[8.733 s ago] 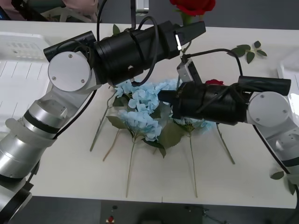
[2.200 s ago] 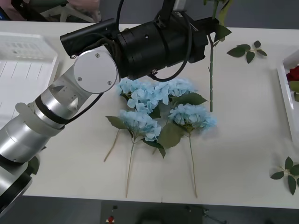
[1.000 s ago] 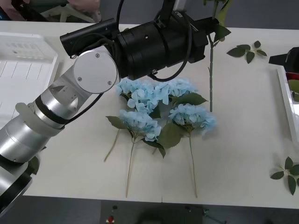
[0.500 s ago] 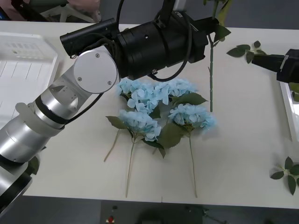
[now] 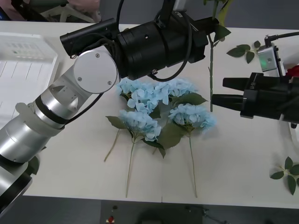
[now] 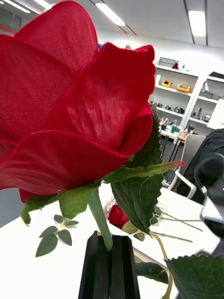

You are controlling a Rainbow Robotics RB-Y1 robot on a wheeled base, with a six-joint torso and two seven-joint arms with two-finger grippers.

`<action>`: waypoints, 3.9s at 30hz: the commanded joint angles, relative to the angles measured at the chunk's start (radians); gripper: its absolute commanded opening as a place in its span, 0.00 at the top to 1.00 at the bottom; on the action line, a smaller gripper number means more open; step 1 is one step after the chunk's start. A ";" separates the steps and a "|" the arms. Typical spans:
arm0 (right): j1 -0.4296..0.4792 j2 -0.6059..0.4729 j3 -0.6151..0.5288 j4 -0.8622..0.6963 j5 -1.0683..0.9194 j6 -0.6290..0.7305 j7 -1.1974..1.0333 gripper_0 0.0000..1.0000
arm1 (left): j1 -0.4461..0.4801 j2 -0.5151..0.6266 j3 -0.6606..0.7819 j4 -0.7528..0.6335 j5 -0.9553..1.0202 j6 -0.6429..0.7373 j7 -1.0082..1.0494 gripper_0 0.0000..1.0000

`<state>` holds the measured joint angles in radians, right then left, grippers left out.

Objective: Put the red flowers into the right box and the blue flowers into the left box

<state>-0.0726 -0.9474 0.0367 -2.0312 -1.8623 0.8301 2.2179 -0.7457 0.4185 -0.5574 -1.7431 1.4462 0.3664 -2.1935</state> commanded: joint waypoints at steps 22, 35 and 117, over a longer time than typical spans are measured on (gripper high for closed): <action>-0.197 0.380 0.138 0.177 0.301 0.033 0.140 1.00 | -0.034 0.002 0.011 -0.016 0.000 -0.007 -0.014 1.00; -0.197 0.369 0.138 0.189 0.299 0.037 0.138 1.00 | -0.034 0.002 0.011 -0.016 0.000 -0.007 -0.014 0.74; -0.421 -0.226 0.296 1.264 0.905 -0.032 -0.438 0.24 | -0.165 0.184 -0.225 0.620 -0.253 0.645 0.060 0.62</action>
<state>-0.4762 -1.1594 0.3350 -0.7910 -0.9262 0.8184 1.8109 -0.8831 0.6022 -0.7872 -1.1243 1.2160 0.9964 -2.1805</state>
